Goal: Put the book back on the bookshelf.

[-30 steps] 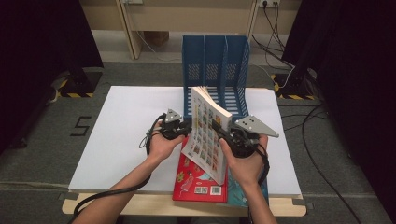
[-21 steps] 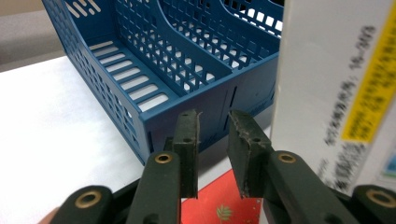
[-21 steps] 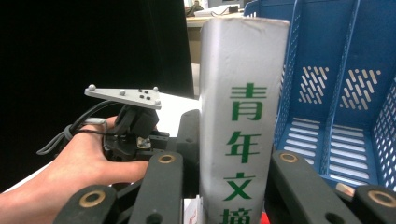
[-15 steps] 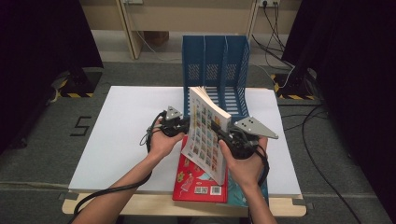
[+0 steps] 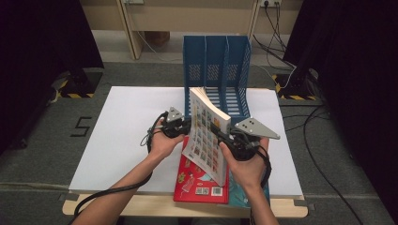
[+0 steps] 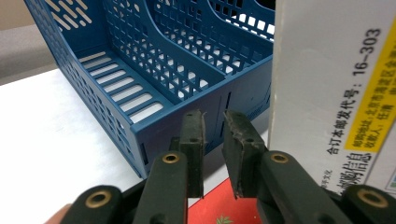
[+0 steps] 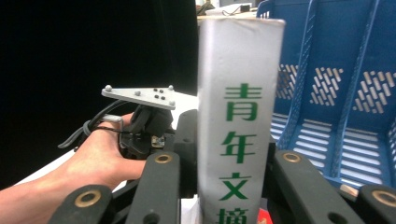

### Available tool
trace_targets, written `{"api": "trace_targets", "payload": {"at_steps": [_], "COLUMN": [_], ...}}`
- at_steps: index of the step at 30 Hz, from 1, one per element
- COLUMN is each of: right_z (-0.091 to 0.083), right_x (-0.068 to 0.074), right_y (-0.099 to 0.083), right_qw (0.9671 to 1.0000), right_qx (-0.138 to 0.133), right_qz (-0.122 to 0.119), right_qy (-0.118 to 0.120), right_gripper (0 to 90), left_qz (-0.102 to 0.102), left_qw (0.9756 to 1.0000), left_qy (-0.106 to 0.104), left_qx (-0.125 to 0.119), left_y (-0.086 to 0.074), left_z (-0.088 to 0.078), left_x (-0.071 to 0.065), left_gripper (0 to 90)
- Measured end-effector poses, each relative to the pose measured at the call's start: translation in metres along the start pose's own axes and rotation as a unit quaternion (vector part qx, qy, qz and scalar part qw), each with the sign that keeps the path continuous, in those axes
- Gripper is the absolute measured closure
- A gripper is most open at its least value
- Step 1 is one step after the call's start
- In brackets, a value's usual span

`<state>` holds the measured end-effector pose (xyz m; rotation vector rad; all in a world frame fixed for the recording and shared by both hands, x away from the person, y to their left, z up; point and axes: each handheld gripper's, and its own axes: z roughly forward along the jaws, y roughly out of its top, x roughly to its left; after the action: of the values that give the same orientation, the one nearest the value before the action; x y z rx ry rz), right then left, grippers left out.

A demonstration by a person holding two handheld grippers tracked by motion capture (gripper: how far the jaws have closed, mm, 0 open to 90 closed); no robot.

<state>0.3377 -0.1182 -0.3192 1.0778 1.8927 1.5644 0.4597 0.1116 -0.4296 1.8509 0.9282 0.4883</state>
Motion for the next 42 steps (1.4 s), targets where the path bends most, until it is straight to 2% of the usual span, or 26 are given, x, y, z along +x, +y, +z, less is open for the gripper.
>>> {"api": "trace_targets", "payload": {"at_steps": [7, 13, 20, 27, 30, 33, 37, 42], "right_z": [0.002, 0.006, 0.005, 0.001, -0.001, -0.002, -0.002, -0.002], "right_x": [0.000, -0.001, -0.002, 0.002, 0.003, 0.004, 0.005, 0.004], "right_y": [-0.003, -0.006, -0.005, -0.007, -0.008, -0.009, -0.009, -0.008], "right_qw": [1.0000, 0.9999, 0.9998, 1.0000, 1.0000, 0.9999, 0.9998, 0.9995], "right_qx": [0.005, 0.010, 0.015, 0.004, 0.001, -0.004, -0.002, 0.004], "right_qz": [0.000, -0.004, 0.005, -0.001, -0.005, -0.011, -0.015, -0.021], "right_qy": [0.005, -0.010, -0.010, 0.000, 0.000, 0.004, 0.013, 0.024], "right_gripper": [68.1, 66.7, 74.0, 74.4, 74.4, 74.4, 74.4, 74.2], "left_qz": [0.004, 0.004, 0.004, -0.011, -0.010, -0.009, -0.016, -0.008], "left_qw": [1.0000, 0.9999, 0.9999, 0.9999, 0.9999, 0.9999, 0.9996, 0.9990], "left_qy": [0.000, -0.014, -0.008, -0.004, -0.001, -0.006, -0.021, -0.038], "left_qx": [-0.001, -0.006, 0.012, -0.007, -0.009, -0.010, -0.014, -0.021], "left_y": [0.000, 0.001, -0.004, -0.001, 0.003, 0.004, 0.003, 0.003], "left_z": [-0.001, -0.002, 0.002, 0.000, -0.001, -0.001, 0.001, 0.002], "left_x": [-0.002, -0.006, -0.004, -0.001, 0.002, 0.004, 0.007, 0.008], "left_gripper": [80.0, 86.2, 89.5, 89.4, 88.6, 87.2, 86.2, 89.5]}}
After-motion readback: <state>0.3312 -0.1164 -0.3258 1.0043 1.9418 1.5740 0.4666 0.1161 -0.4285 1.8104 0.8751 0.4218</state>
